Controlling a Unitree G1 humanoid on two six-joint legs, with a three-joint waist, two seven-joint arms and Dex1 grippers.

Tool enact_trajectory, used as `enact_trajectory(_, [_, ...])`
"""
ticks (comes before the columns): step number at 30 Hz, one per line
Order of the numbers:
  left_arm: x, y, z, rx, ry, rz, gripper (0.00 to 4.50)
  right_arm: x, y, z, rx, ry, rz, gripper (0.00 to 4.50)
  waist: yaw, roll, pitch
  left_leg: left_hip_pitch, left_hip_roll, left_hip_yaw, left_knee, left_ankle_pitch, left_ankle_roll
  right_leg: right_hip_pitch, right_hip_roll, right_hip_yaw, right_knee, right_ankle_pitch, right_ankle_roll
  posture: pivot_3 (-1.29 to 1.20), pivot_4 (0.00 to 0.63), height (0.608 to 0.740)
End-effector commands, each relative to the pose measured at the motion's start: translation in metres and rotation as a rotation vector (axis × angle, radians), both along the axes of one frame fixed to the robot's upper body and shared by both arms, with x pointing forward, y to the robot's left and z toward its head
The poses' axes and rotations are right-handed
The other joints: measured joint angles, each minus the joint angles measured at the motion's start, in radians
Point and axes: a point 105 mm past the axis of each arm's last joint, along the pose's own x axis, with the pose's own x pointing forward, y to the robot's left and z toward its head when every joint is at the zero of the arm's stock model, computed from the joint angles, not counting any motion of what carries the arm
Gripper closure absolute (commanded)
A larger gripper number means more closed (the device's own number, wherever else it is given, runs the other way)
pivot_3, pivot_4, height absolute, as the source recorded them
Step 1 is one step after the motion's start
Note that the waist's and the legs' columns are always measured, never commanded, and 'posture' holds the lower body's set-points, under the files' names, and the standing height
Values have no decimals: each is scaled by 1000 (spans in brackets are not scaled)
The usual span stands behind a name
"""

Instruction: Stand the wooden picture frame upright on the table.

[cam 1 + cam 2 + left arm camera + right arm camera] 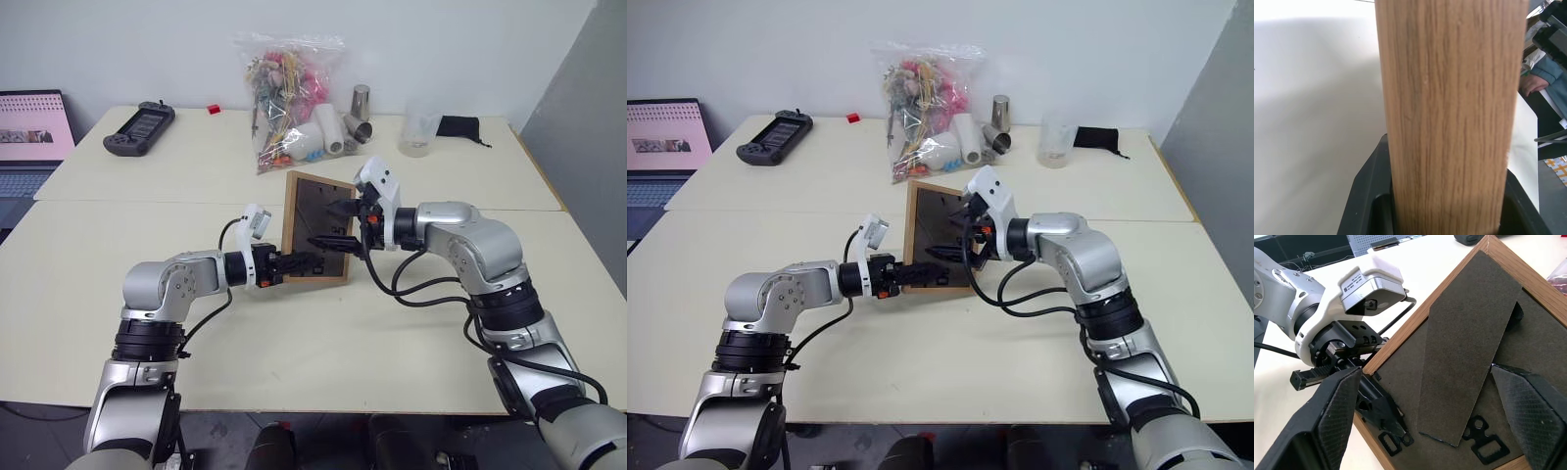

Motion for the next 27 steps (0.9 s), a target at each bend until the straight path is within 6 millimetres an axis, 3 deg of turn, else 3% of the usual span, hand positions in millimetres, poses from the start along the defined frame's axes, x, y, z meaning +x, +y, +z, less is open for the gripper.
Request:
enact_trajectory(1, [-1,-4,23,-31,-96,-22,3269,-29,10,17,55,-9,170,47,1,0,0,0,0,0,0,0,0,0,0,0,0,0,0,0,150,740])
enact_trajectory(8, [0,-4,23,-26,-99,-24,3269,-40,2,20,75,32,224,47,0,0,0,0,0,0,0,0,0,0,0,0,0,0,0,0,150,740])
enact_trajectory(15, [2,-1,24,-18,-102,-19,3269,-59,-15,10,13,84,314,47,1,0,0,0,0,0,-1,0,0,0,0,0,-2,0,0,0,150,740])
enact_trajectory(17, [2,-1,24,-13,-105,-22,3269,-53,-18,5,0,79,276,47,1,0,0,0,0,0,-1,0,0,0,0,0,-2,0,0,0,150,740])
enact_trajectory(21, [-1,-1,22,-19,-76,-40,3269,-22,-38,-17,-52,48,90,47,-5,0,0,0,1,0,-1,0,0,0,1,0,-3,0,0,0,150,740])
enact_trajectory(27, [-10,6,22,-54,26,-48,3269,-6,-90,-49,-217,-83,-29,47,7,0,0,-2,0,0,-1,0,0,0,0,0,-6,0,0,0,150,740])
